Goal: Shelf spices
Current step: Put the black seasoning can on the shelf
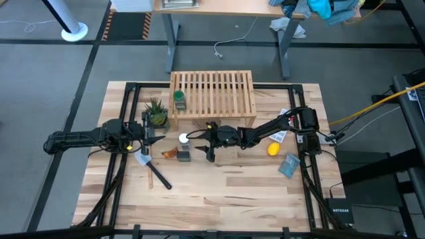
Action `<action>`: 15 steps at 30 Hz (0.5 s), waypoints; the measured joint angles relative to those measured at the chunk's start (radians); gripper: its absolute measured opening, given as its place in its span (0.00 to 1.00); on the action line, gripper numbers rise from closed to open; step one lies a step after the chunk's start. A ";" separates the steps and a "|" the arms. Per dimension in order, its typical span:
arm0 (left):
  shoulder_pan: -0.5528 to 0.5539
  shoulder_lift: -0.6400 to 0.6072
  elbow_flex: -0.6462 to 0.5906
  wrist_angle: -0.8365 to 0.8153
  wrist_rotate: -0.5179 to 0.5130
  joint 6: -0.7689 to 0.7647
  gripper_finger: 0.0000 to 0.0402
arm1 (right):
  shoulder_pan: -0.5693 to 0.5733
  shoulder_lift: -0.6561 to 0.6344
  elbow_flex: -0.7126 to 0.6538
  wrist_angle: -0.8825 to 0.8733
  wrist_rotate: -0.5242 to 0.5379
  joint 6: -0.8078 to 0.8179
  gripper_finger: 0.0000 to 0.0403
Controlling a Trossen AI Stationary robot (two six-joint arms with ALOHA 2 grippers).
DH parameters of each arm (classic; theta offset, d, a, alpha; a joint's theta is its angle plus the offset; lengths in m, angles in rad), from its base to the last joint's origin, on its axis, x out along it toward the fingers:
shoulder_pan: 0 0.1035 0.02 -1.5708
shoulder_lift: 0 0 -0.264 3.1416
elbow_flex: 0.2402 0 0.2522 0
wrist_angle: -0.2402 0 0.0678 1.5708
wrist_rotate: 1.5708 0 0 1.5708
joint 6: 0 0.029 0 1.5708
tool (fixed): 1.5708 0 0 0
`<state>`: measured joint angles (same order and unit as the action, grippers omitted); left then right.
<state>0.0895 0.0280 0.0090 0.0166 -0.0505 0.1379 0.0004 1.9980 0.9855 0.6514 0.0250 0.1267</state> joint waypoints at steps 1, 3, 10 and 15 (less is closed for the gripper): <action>0.000 0.000 0.000 0.000 0.000 0.000 0.45 | 0.000 0.000 0.000 0.000 0.000 -0.001 0.58; 0.000 0.000 0.000 0.000 0.000 0.000 0.45 | 0.000 0.000 0.000 0.000 0.000 -0.001 0.58; 0.000 0.000 0.000 0.000 0.000 0.000 0.45 | 0.000 0.000 0.002 -0.003 0.007 -0.001 0.58; 0.000 0.000 0.000 0.000 0.000 0.006 0.45 | 0.013 0.005 0.044 -0.005 0.008 -0.003 0.58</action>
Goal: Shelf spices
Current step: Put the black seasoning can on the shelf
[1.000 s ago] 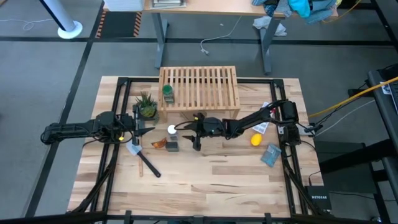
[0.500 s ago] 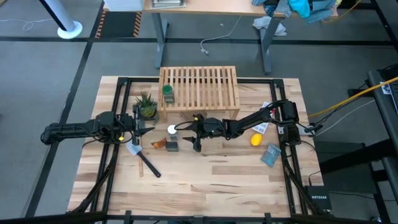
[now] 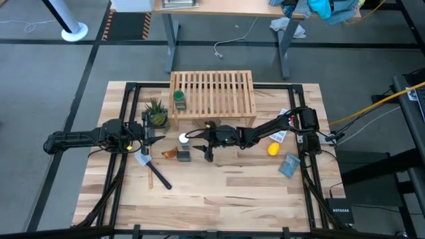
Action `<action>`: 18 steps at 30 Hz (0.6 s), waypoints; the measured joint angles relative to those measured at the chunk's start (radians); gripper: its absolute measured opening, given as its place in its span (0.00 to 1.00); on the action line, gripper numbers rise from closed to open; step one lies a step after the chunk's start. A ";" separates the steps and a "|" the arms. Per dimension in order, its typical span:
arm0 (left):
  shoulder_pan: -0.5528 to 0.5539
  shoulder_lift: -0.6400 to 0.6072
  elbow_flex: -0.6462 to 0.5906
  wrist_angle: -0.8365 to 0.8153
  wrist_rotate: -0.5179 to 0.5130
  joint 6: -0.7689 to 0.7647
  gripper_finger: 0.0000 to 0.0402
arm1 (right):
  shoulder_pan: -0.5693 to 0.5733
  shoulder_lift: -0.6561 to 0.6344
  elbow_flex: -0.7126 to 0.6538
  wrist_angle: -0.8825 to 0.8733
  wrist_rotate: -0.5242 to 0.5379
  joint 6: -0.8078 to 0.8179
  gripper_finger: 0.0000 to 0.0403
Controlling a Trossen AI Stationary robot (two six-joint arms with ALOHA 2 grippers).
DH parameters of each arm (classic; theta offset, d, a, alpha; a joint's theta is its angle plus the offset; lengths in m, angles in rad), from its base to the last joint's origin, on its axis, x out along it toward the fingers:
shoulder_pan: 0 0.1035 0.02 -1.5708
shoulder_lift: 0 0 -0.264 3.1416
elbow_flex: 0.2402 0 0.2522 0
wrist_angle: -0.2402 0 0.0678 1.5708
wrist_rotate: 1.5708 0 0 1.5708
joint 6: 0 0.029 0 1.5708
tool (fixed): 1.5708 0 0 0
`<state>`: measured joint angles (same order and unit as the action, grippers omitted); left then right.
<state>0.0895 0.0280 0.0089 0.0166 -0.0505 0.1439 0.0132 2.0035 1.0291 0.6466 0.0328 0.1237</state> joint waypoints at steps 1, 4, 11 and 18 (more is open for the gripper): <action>0.000 0.000 0.000 0.000 0.000 0.003 0.45 | 0.006 0.008 0.018 0.003 0.001 0.000 0.58; 0.000 0.000 0.000 0.000 0.000 0.006 0.45 | 0.020 0.052 0.077 0.004 0.007 0.000 0.58; 0.000 0.000 0.000 0.000 0.000 -0.004 0.45 | 0.033 0.127 0.182 -0.063 0.168 -0.005 0.58; 0.000 0.000 0.000 -0.004 0.024 -0.006 0.45 | 0.032 0.128 0.188 -0.085 0.170 -0.006 0.58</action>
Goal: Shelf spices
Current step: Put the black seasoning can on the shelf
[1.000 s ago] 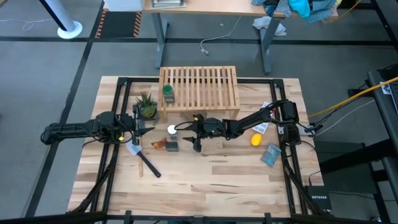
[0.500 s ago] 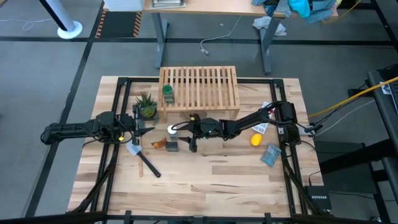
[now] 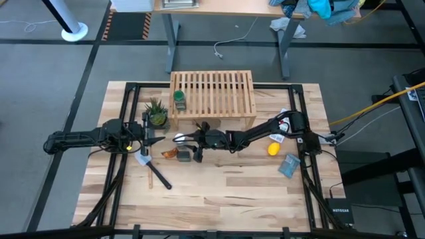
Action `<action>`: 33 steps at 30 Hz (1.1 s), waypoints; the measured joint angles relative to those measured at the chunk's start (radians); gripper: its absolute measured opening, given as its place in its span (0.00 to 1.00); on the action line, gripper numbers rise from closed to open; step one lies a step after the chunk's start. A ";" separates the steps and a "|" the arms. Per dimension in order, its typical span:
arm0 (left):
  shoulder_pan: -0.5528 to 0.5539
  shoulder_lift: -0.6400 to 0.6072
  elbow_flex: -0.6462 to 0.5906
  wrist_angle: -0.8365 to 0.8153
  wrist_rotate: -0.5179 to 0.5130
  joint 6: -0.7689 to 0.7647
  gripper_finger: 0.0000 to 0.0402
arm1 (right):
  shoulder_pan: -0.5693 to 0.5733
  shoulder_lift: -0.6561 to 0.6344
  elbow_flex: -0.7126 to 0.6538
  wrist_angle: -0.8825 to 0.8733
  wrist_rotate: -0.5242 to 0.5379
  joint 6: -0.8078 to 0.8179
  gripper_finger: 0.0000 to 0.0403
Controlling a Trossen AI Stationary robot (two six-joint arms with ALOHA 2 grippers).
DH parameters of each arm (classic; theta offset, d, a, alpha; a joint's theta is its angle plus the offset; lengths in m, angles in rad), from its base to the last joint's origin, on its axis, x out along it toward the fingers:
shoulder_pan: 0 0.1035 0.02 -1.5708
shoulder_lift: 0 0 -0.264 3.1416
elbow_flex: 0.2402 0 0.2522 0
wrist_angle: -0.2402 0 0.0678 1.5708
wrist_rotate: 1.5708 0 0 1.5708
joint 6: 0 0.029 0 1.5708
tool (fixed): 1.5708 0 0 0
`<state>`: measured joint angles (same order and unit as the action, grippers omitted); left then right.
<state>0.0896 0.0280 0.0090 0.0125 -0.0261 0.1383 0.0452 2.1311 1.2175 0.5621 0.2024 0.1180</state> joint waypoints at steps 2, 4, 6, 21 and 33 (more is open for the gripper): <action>0.000 0.000 0.000 -0.001 0.001 -0.001 0.45 | 0.000 0.000 0.000 -0.012 0.000 -0.028 0.58; 0.000 0.000 0.000 -0.001 0.001 -0.017 0.45 | 0.000 0.000 0.000 -0.015 -0.001 -0.084 0.58; 0.000 0.000 0.000 -0.002 0.010 -0.046 0.45 | 0.000 0.000 0.000 -0.035 0.000 -0.124 0.58; 0.000 0.000 0.000 -0.004 0.029 -0.052 0.45 | 0.002 -0.001 0.000 -0.312 -0.050 -0.202 0.58; 0.000 0.000 0.000 -0.004 0.030 -0.052 0.45 | 0.076 -0.004 0.000 -0.393 -0.225 -0.072 0.58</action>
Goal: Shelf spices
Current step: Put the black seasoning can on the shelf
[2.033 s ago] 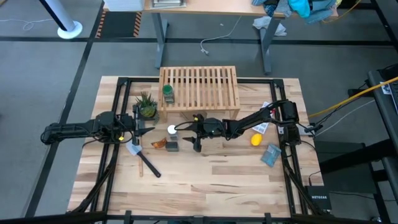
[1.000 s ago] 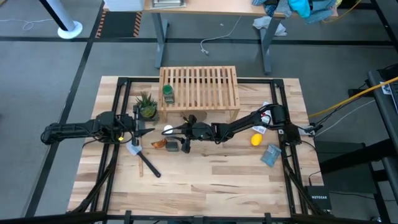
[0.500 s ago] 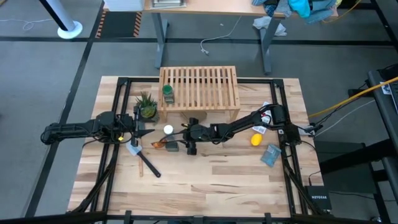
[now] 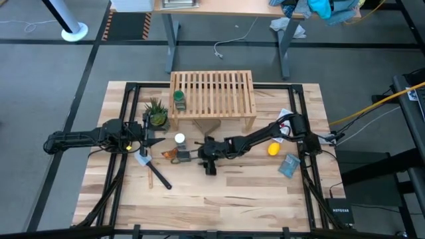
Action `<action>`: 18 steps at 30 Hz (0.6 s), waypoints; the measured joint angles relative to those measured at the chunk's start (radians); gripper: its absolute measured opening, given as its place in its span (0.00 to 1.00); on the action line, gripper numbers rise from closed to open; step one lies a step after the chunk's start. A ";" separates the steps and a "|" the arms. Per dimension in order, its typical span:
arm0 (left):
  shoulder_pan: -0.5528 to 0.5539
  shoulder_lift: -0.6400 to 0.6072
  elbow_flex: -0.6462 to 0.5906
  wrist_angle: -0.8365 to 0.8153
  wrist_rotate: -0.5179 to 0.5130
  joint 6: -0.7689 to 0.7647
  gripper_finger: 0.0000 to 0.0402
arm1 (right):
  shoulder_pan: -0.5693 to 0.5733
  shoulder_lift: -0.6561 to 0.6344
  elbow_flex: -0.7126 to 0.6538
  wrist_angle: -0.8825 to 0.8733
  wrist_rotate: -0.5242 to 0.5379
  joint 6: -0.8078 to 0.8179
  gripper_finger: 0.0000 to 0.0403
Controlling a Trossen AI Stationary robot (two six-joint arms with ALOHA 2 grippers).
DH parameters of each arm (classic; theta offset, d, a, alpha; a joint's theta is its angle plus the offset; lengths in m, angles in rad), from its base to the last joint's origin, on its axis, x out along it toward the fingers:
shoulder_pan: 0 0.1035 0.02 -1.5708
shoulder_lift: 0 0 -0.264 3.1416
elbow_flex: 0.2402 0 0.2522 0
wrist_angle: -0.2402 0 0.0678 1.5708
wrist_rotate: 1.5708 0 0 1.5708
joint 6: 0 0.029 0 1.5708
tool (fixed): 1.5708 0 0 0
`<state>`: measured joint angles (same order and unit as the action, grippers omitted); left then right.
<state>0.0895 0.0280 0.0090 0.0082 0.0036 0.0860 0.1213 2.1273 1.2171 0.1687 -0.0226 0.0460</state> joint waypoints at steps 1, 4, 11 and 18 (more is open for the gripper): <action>0.000 0.000 0.000 0.000 0.000 0.000 0.45 | 0.010 0.001 0.000 0.009 -0.007 0.000 0.58; 0.000 0.000 0.000 0.000 0.000 0.000 0.45 | 0.037 0.001 -0.001 0.046 -0.007 -0.001 0.58; 0.000 0.000 0.000 0.000 0.000 0.000 0.45 | 0.056 0.001 -0.001 0.172 0.195 -0.042 0.58; 0.000 0.000 0.000 0.000 0.000 0.005 0.45 | 0.040 0.002 -0.001 0.196 0.242 -0.051 0.58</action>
<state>0.0895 0.0280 0.0090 0.0082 0.0036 0.0909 0.1610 2.1292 1.2160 0.3652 0.2193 -0.0050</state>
